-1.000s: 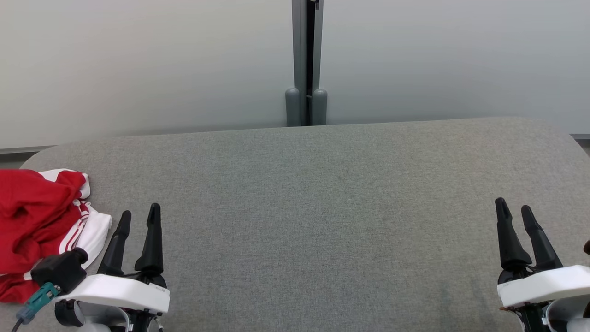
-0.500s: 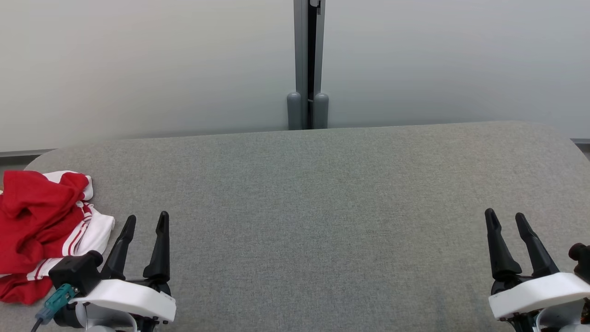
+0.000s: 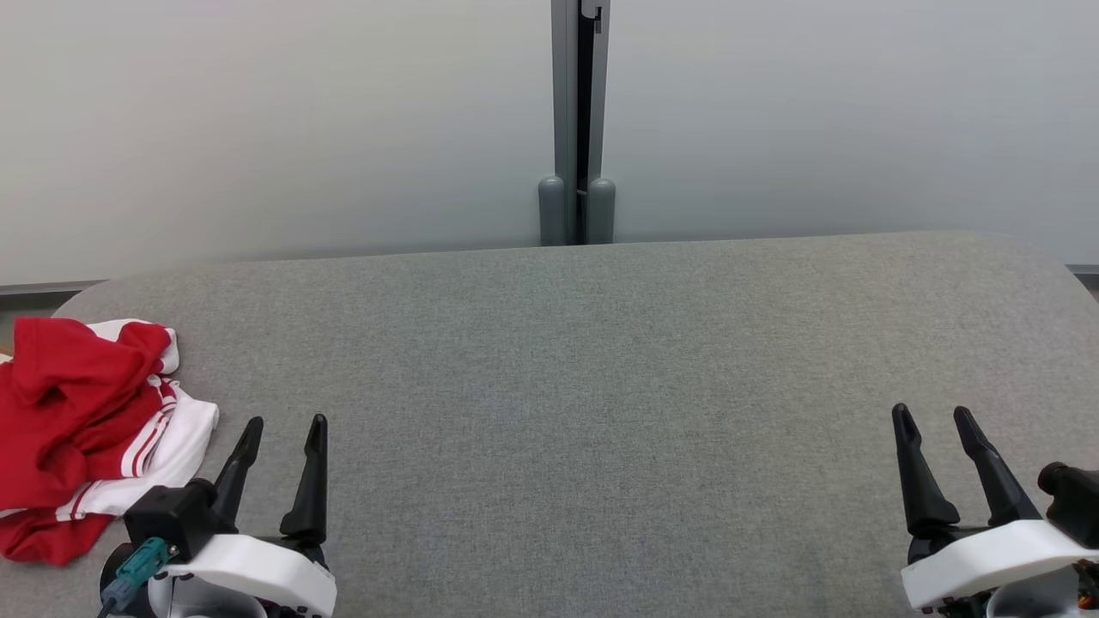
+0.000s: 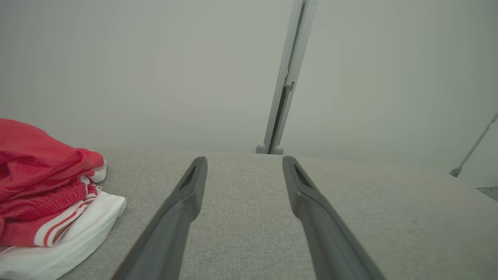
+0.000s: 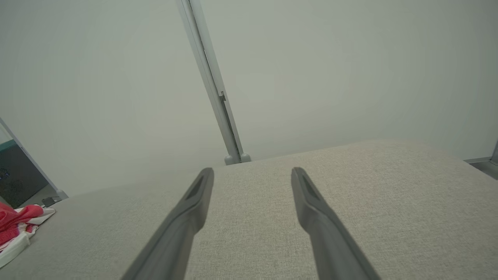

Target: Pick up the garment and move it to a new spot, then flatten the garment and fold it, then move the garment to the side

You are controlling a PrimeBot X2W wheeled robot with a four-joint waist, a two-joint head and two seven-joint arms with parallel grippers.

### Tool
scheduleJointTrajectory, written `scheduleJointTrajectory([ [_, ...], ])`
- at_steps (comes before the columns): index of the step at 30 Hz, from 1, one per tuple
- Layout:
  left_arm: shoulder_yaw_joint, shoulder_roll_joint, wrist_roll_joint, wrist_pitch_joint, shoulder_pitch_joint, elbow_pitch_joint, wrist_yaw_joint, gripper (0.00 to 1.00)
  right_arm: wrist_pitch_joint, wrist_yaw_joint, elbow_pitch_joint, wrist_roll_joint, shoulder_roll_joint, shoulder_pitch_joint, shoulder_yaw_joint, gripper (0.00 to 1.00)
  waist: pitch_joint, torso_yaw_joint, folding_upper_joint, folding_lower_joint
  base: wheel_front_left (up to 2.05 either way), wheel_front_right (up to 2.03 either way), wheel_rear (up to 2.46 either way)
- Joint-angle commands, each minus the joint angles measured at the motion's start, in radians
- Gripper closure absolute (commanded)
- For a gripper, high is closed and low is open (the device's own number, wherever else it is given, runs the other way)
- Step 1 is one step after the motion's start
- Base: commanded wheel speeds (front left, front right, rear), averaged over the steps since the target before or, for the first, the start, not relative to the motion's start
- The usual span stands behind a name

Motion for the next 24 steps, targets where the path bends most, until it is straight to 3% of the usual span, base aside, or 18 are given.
scheduleJointTrajectory([
  [1,0.0,0.008,0.023,-0.007,-0.005,0.002,0.006,0.0,-0.011,0.0,-0.001,-0.023,-0.008,0.003,-0.001,0.0,0.0,0.001,0.0,0.0,0.0,0.0,0.0],
  [24,0.002,-0.004,0.132,-0.052,-0.008,0.074,-0.001,0.0,-0.026,0.0,-0.003,-0.171,-0.003,0.03,-0.002,0.0,-0.012,0.012,0.0,0.0,0.0,0.0,0.0],
])
